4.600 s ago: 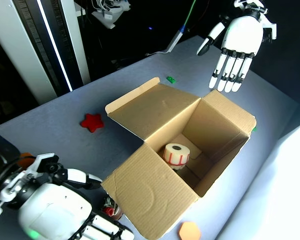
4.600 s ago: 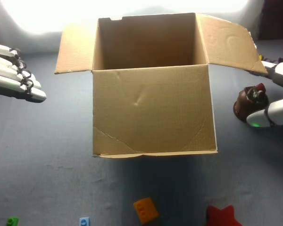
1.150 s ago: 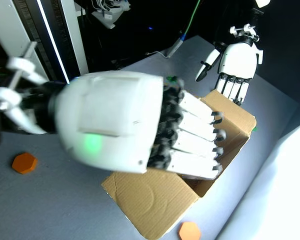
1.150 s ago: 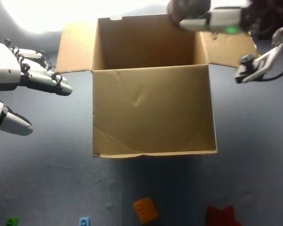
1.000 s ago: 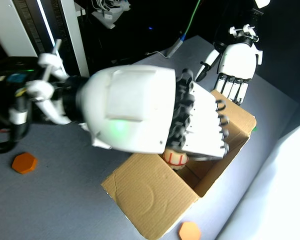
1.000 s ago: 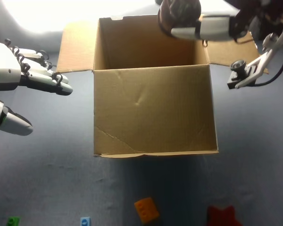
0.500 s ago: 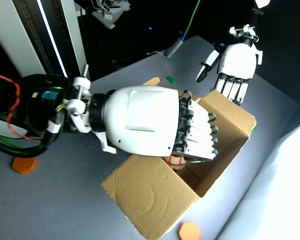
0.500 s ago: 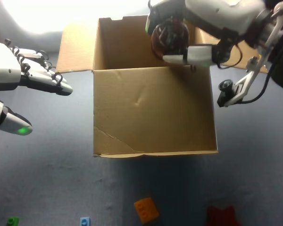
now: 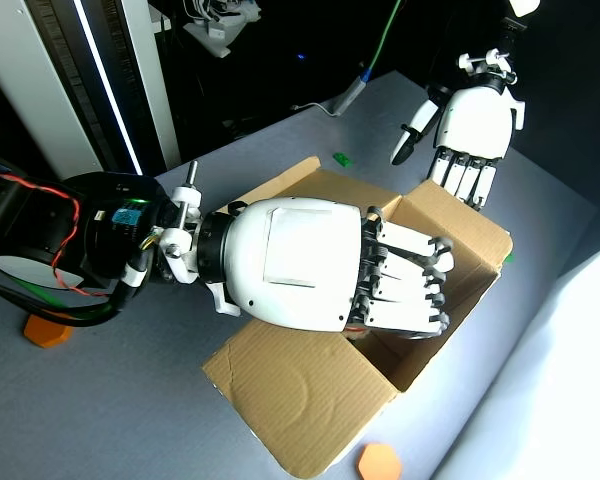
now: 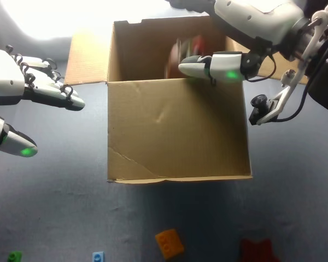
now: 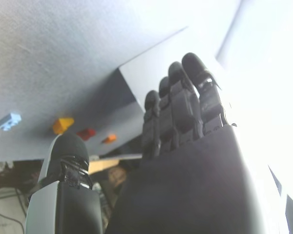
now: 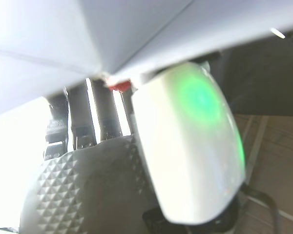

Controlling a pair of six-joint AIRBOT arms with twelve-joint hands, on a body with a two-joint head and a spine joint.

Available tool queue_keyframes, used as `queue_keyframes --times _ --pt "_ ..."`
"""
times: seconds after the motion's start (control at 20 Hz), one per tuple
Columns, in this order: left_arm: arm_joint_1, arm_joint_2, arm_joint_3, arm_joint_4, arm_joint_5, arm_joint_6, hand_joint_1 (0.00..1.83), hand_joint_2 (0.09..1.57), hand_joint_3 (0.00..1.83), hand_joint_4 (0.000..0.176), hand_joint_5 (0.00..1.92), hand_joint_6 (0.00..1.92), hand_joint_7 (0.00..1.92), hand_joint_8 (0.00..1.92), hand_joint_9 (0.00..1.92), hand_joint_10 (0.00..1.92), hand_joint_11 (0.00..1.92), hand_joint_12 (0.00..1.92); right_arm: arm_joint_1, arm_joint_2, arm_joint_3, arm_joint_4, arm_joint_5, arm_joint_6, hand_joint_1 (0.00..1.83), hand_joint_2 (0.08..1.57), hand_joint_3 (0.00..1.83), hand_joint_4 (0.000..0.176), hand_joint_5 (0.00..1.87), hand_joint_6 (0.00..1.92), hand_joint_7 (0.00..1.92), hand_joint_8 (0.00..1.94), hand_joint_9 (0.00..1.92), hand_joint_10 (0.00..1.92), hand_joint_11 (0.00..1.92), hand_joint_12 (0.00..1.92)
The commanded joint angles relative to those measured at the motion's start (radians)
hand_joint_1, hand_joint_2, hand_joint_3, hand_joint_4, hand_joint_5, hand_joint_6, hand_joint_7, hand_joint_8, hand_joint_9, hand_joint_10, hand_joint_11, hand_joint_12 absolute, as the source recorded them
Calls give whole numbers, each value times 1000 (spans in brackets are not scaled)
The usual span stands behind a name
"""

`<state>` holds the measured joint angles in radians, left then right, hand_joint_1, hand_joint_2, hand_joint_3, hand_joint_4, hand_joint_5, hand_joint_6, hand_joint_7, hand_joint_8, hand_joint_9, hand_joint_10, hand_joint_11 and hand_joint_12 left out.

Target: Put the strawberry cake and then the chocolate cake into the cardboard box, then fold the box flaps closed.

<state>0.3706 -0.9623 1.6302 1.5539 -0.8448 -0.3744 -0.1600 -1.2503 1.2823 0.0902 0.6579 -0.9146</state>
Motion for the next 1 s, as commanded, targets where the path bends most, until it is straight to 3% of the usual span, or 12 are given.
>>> queue_keyframes --times 0.0,0.05,0.1,0.15,0.6,0.75,0.95 --pt "-7 3 6 -71 -11 -1 307 1179 0 17 187 2 228 3 261 2 0 848 6 12 3 1 128 5 687 999 0 0 10 10 131 0 99 448 0 1173" --pt "-7 3 8 -78 -11 -1 302 1180 1 18 179 0 221 1 260 1 0 836 7 15 3 1 124 10 621 970 0 2 1 1 32 3 31 354 0 957" --pt "-8 3 10 -83 -11 -1 296 1177 0 19 178 0 227 2 271 4 0 862 9 17 2 2 113 10 583 934 0 0 0 0 0 0 0 108 0 420" --pt "-10 3 11 -89 -11 -2 274 1181 1 22 179 0 230 2 274 4 0 884 17 24 0 8 89 13 551 940 0 0 0 0 0 0 0 21 0 83" --pt "-73 5 6 -138 -22 -18 273 1182 1 23 181 1 214 1 273 4 0 892 69 177 -119 31 10 2 531 953 5 0 0 0 0 0 20 9 0 0" --pt "-97 8 5 -141 -24 -22 236 1198 4 13 161 1 199 2 244 1 0 811 73 280 -210 73 -47 -25 361 1016 29 0 0 0 0 0 20 8 0 0" --pt "-129 10 5 -133 -25 -22 124 1240 14 15 174 3 210 2 247 1 0 790 29 418 -304 82 -90 -40 186 1087 49 0 0 0 0 0 11 4 0 0"
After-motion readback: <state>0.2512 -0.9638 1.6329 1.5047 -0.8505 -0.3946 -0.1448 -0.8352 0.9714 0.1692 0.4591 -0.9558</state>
